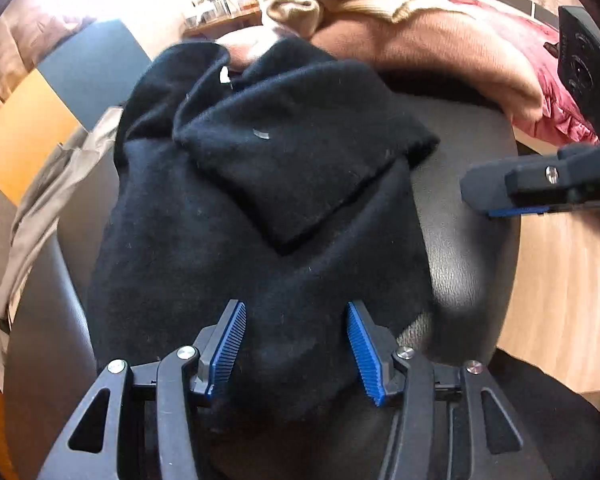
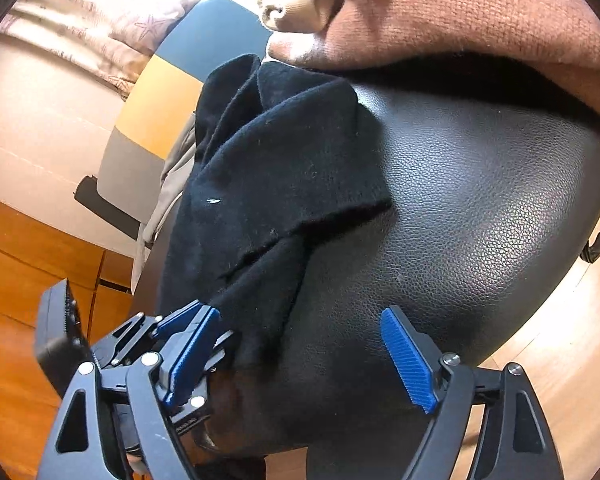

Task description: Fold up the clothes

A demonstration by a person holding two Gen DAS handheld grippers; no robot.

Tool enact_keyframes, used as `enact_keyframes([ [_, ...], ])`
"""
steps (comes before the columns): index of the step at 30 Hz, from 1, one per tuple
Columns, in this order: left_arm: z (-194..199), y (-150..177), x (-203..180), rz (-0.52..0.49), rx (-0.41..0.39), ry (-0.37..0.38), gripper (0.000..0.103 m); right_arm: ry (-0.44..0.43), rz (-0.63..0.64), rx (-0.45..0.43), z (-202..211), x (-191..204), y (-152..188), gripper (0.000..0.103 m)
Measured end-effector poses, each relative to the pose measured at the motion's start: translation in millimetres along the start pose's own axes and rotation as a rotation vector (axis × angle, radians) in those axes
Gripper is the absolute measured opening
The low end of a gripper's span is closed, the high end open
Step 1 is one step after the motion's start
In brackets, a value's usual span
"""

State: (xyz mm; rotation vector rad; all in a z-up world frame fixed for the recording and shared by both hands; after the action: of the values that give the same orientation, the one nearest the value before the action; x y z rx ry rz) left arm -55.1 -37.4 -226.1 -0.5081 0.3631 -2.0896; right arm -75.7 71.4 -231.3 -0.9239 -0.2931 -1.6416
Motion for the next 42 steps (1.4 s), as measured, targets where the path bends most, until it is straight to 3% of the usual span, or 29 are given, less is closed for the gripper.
enact_keyframes([
  [2,-0.7,-1.5,-0.4,0.032,-0.010,0.056,0.038,-0.003,0.001,-0.003,-2.4,0.6,0.7,0.085],
  [3,-0.8,-2.1,-0.4,0.051,-0.014,0.085,0.011,-0.005,-0.001,-0.004,-1.8,-0.2,0.7,0.085],
  [4,-0.5,-2.3,1.0,0.077,-0.018,0.106,0.006,-0.008,-0.002,-0.004,-0.9,-0.8,0.7,0.086],
  [10,25.7,-6.7,31.4,0.256,-0.084,0.180,0.004,0.004,0.015,-0.007,-1.7,1.7,2.5,0.087],
  [14,63.8,-4.0,70.9,0.451,-0.189,0.292,0.004,0.018,0.031,-0.012,-3.3,4.4,4.4,0.088],
  [17,94.1,11.1,111.9,0.662,-0.291,0.381,0.003,0.032,0.054,-0.012,-4.2,7.0,5.7,0.088],
  [21,134.2,56.3,165.5,0.873,-0.409,0.393,0.000,0.040,0.078,-0.016,-5.0,9.7,6.2,0.090],
  [24,146.1,108.7,193.0,0.923,-0.360,0.250,0.000,0.061,0.109,-0.020,-6.6,13.6,7.9,0.095],
  [29,139.1,182.9,199.4,0.932,-0.190,0.037,0.000,0.078,0.142,-0.039,-2.0,29.0,4.2,0.093],
  [35,113.9,209.9,168.4,0.963,-0.101,0.067,0.002,0.143,0.213,-0.129,-3.5,56.9,-32.3,0.091],
  [37,105.0,207.3,157.1,0.981,-0.100,0.116,0.003,0.177,0.221,-0.125,-15.6,60.5,-43.9,0.091],
  [41,98.2,203.2,145.4,0.952,-0.077,0.136,0.004,0.286,0.261,-0.102,-41.9,58.8,-59.1,0.091],
  [42,98.3,202.7,143.6,0.947,-0.076,0.137,0.005,0.303,0.269,-0.095,-48.6,56.4,-60.7,0.085],
])
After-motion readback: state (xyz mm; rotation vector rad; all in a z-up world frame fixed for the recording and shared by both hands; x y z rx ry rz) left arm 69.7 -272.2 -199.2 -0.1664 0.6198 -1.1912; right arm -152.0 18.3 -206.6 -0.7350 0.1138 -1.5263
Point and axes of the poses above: each gripper's, at about its wrist camera, not at the fingertips, and z roughly against the way its jaws point, x to its left, y to its underside, the point moved 8 cm from there along -z, roughly the way its jaws point, and after that the axes turned 4 degrees about -z, right-handed, at the moved point
